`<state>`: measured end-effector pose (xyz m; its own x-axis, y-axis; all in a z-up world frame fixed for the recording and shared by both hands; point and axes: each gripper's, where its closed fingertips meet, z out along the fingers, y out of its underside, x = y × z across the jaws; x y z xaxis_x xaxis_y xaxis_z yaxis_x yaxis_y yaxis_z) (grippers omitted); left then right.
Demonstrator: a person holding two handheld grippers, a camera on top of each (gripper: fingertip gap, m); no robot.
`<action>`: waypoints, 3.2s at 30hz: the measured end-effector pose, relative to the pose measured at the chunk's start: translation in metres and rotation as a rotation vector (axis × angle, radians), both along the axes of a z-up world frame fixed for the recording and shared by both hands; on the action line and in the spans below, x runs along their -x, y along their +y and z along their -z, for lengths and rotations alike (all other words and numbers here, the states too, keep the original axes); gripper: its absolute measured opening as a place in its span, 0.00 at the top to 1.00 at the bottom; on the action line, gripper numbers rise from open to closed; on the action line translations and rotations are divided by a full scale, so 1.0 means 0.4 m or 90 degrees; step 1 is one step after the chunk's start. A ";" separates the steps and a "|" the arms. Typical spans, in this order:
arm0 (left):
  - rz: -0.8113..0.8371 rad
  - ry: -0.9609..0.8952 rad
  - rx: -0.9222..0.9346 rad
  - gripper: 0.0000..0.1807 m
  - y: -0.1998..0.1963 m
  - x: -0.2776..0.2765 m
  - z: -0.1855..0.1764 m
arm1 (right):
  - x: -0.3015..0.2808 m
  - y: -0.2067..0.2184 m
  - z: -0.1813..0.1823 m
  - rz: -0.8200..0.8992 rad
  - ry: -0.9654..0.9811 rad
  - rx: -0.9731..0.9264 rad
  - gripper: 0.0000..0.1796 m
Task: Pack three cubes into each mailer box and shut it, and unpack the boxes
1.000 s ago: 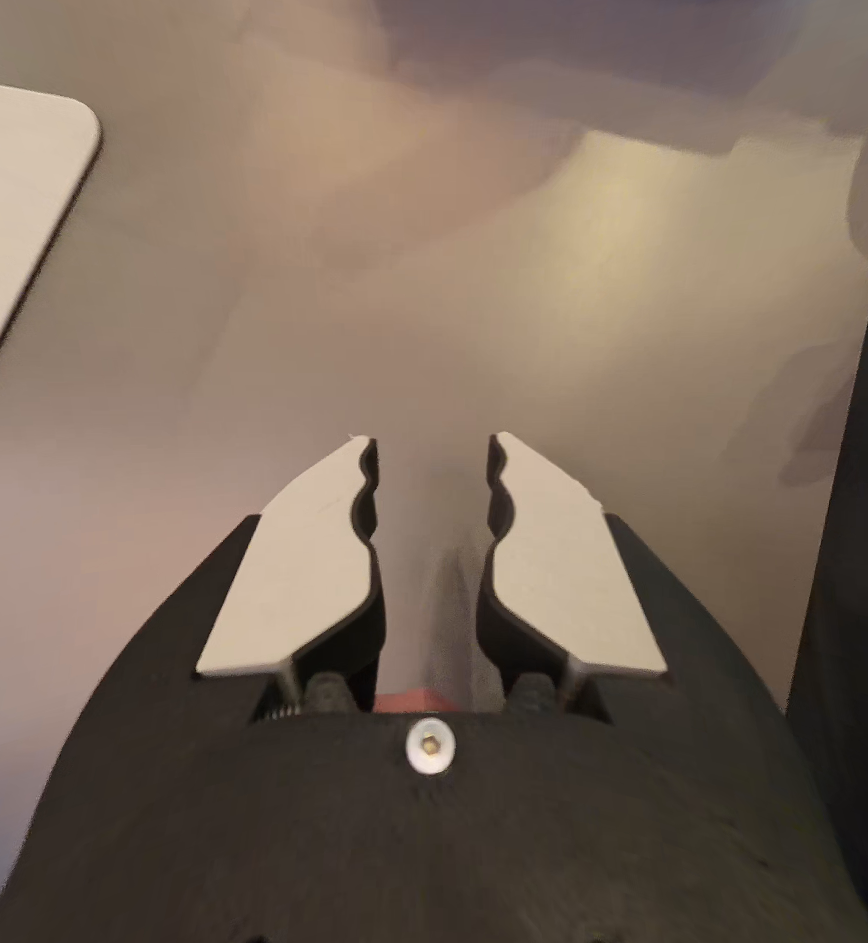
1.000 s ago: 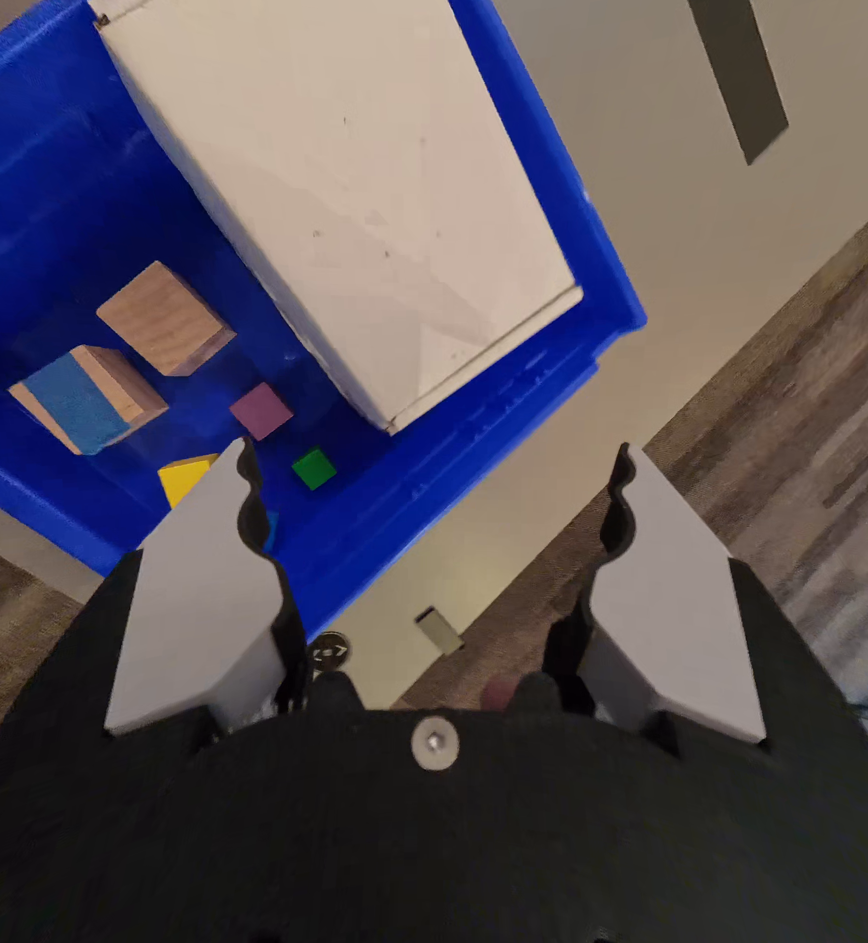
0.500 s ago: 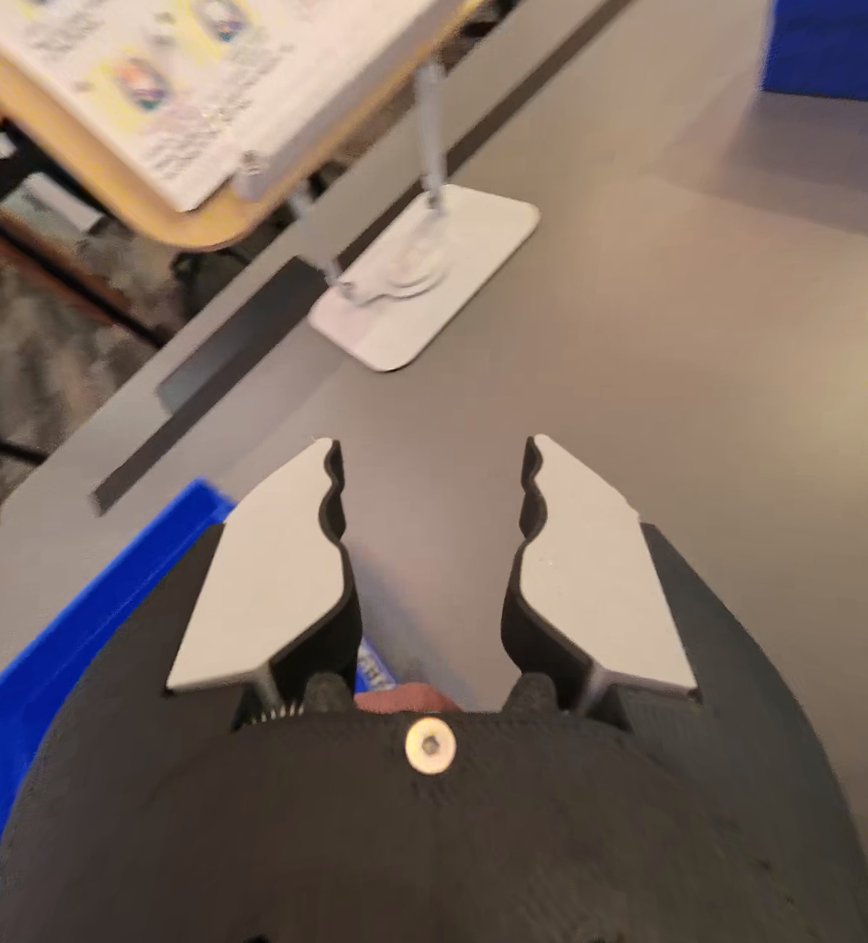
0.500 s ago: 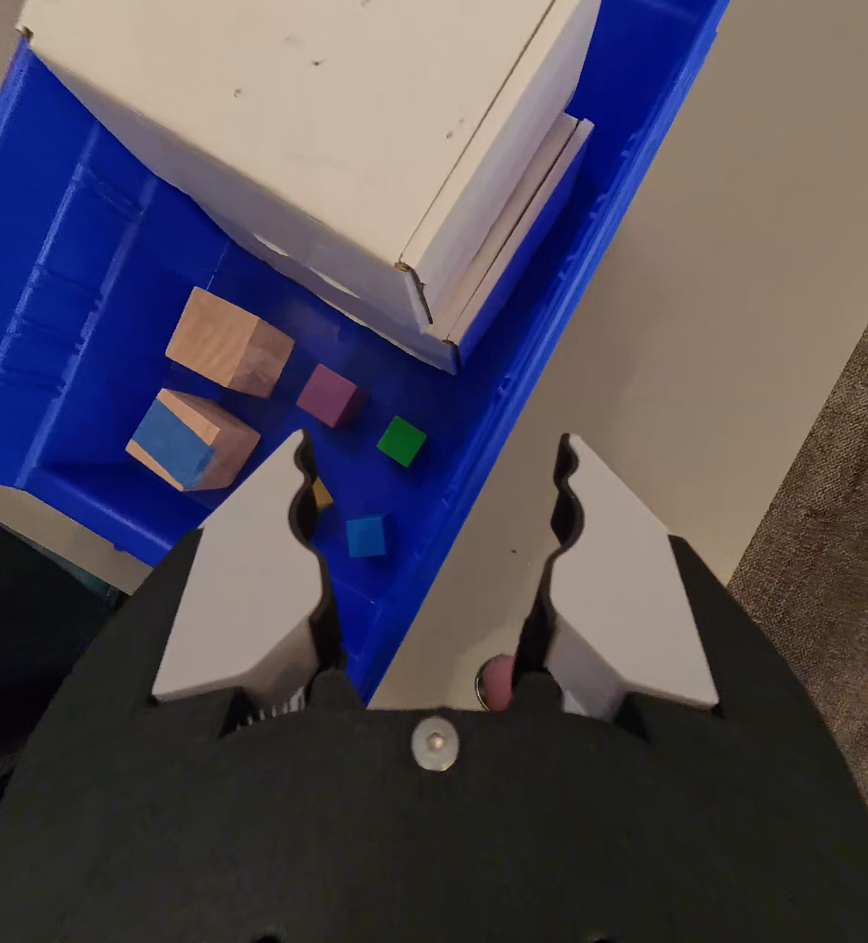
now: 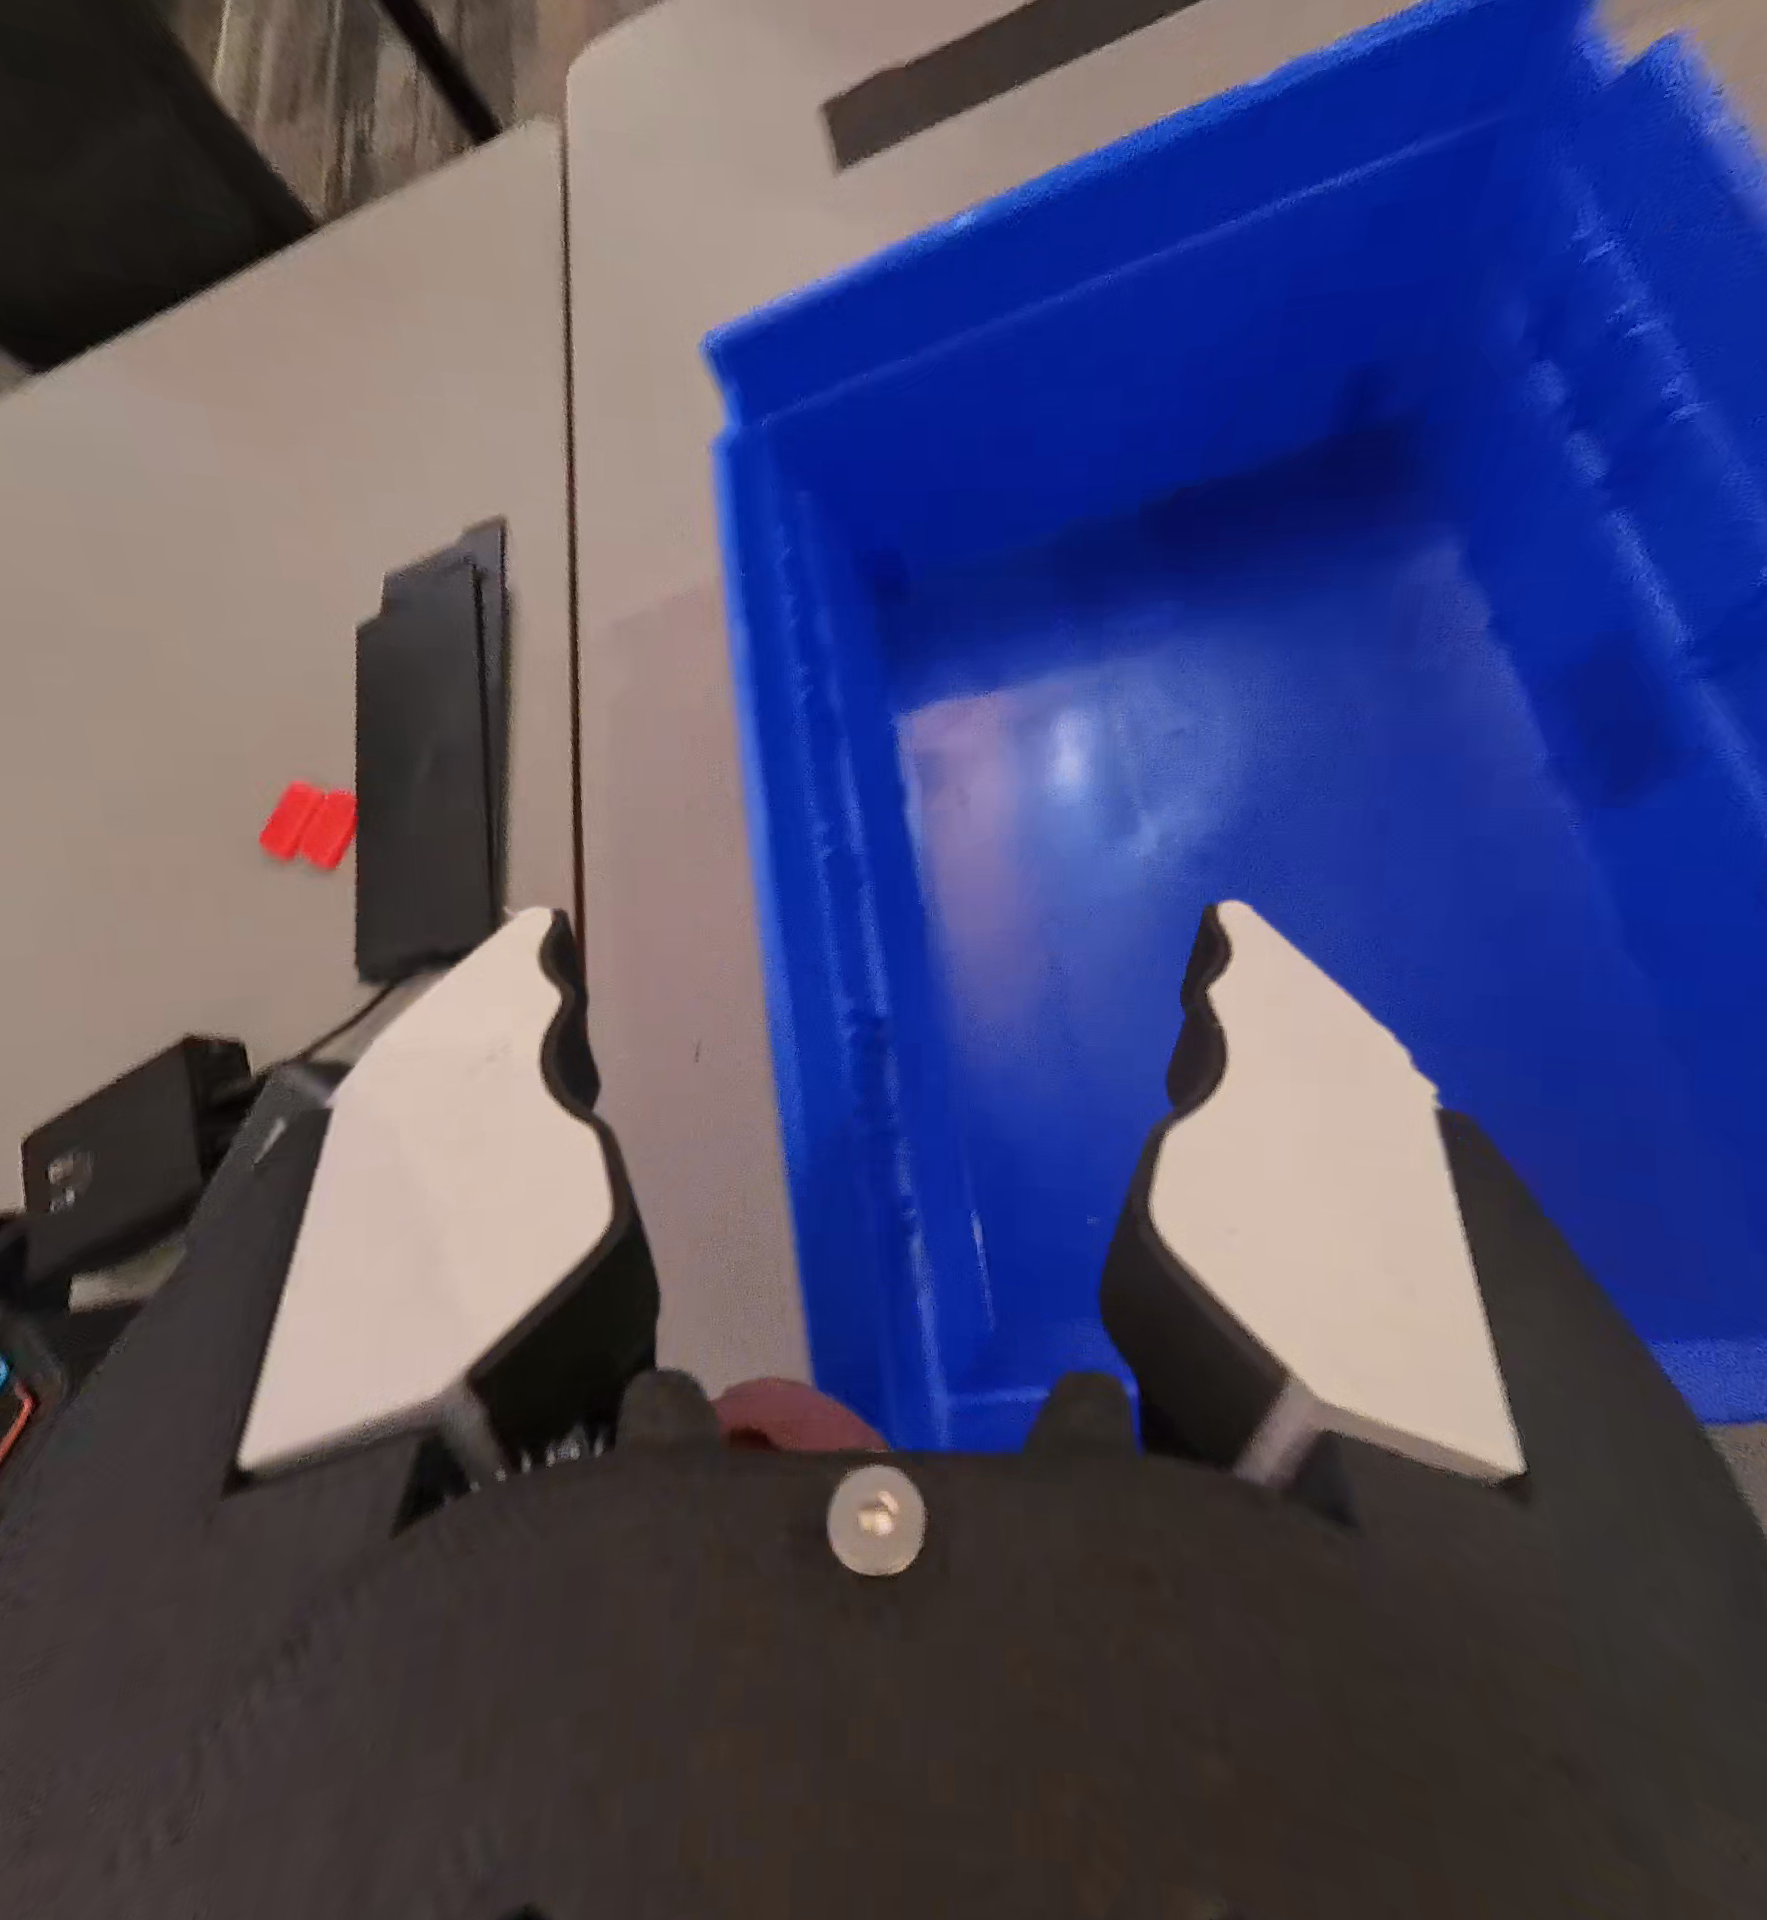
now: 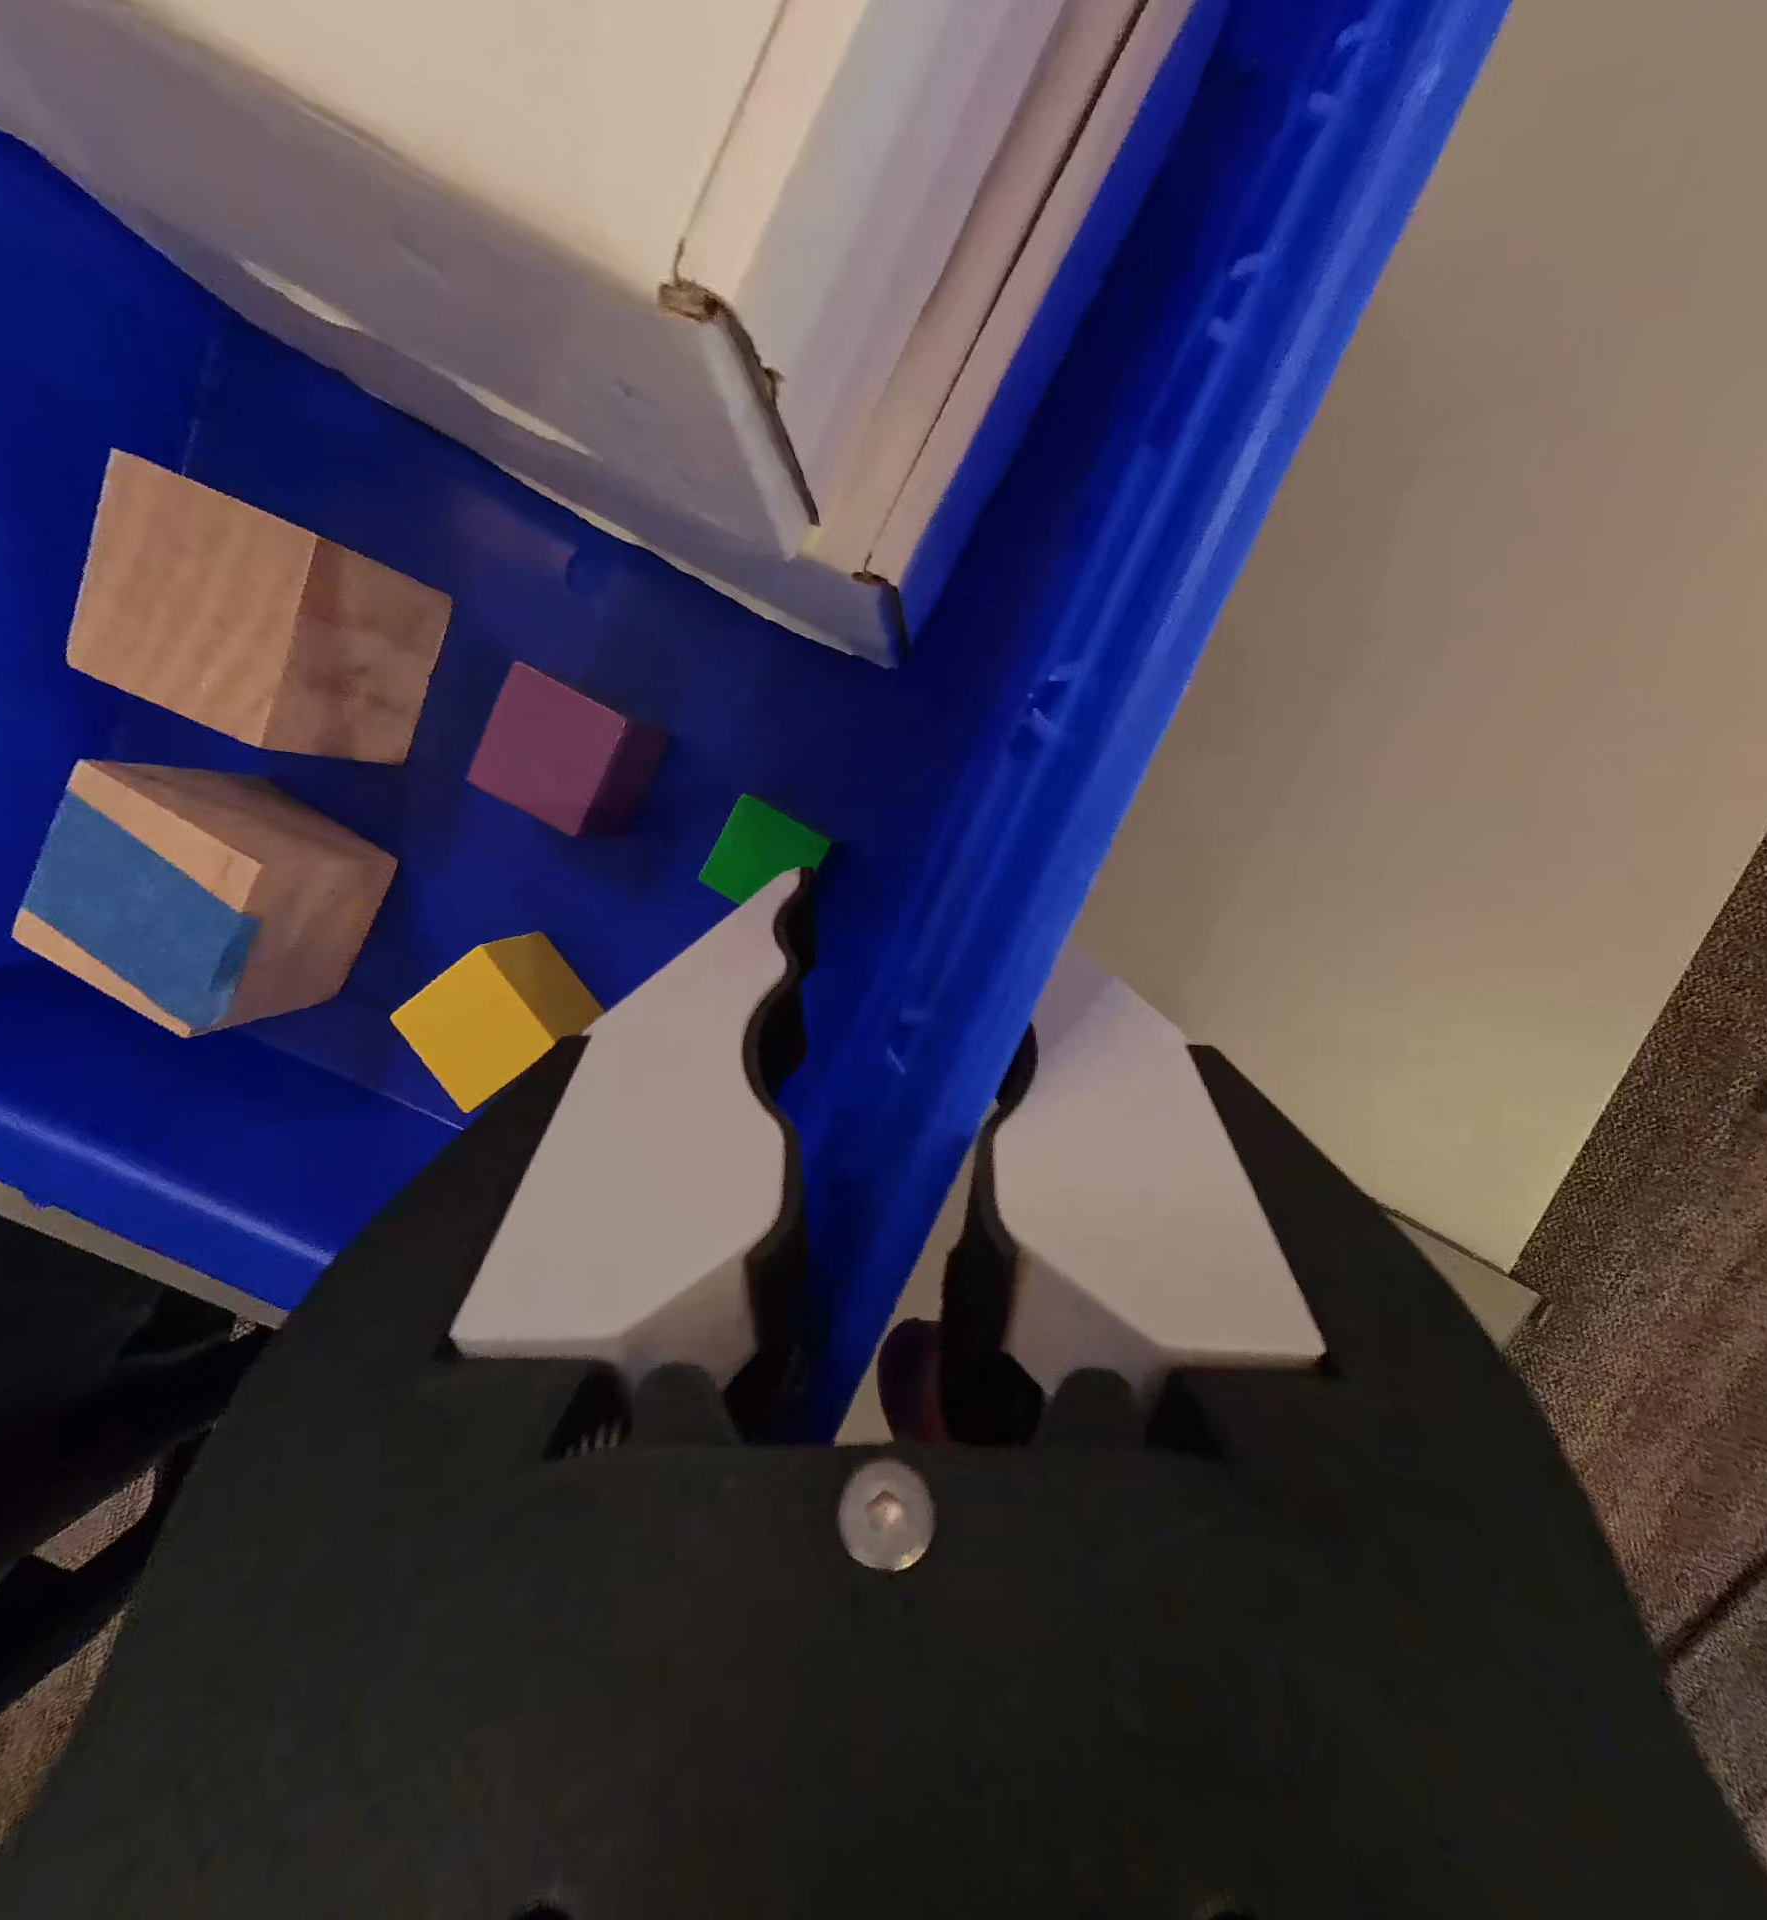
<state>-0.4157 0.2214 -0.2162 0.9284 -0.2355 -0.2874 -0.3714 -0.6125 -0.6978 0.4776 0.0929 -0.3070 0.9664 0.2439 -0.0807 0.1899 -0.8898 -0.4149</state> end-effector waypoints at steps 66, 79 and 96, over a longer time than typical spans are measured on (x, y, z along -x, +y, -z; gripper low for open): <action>0.072 -0.426 -0.111 0.90 -0.159 -0.072 -0.088 | 1.218 0.183 -0.066 -0.135 0.419 -0.050 0.41; 0.073 -0.402 -0.199 0.90 -0.205 -0.060 -0.246 | 1.453 0.208 -0.092 -0.182 0.493 -0.067 0.27; 0.381 -0.411 -0.079 0.90 -0.129 -0.820 -0.245 | 0.862 -0.031 -0.534 -0.138 0.341 -0.549 0.29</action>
<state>-0.0876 0.1698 -0.1180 0.6491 -0.7356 0.1940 -0.1164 -0.3480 -0.9302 0.1329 0.0804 -0.0934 0.7840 0.5872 -0.2015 -0.0858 -0.2190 -0.9719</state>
